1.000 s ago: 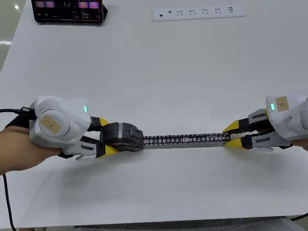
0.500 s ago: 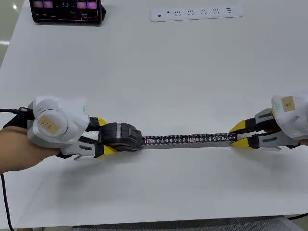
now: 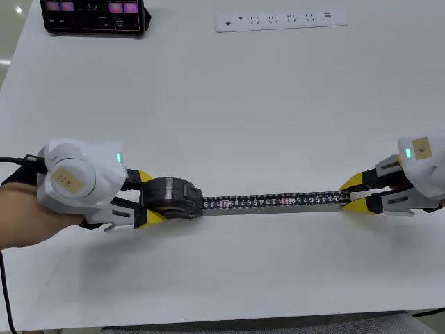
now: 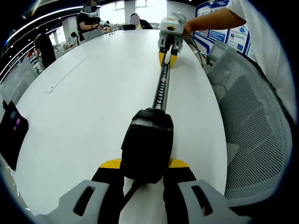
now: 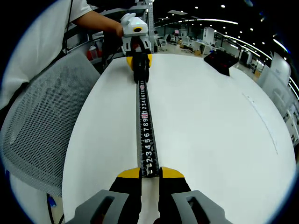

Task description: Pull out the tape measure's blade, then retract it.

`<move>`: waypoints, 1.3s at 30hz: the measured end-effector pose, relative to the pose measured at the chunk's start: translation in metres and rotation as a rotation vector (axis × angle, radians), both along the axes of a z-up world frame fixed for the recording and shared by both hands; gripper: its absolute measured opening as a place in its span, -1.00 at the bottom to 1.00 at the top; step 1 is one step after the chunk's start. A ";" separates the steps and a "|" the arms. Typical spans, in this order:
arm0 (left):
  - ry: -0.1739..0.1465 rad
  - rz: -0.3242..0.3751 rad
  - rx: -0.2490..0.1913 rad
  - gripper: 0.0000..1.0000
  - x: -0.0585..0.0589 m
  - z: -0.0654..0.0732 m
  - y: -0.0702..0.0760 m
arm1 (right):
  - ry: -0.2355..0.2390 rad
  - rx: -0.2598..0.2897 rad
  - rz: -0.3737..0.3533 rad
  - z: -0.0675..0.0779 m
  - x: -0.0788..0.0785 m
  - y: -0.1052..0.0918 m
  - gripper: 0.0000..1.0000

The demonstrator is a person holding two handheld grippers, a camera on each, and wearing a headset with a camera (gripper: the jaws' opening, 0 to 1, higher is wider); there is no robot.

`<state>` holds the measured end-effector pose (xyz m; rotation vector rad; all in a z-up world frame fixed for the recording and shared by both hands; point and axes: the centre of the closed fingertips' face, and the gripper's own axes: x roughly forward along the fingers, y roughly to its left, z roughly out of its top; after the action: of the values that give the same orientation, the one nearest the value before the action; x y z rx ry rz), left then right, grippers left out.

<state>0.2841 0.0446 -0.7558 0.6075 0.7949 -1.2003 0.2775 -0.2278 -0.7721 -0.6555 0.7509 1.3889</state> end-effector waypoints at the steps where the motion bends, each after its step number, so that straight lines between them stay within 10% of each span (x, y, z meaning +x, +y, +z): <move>1: 0.001 0.000 0.000 -0.46 0.000 0.000 0.000 | 0.001 -0.003 0.000 0.000 0.000 -0.001 -0.82; 39: -0.037 0.014 -0.004 -0.45 0.001 0.002 -0.003 | -0.013 -0.124 0.007 -0.004 -0.001 -0.007 -0.76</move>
<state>0.2847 0.0421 -0.7541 0.6177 0.7641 -1.1743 0.2763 -0.2344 -0.7758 -0.7639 0.8297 1.3507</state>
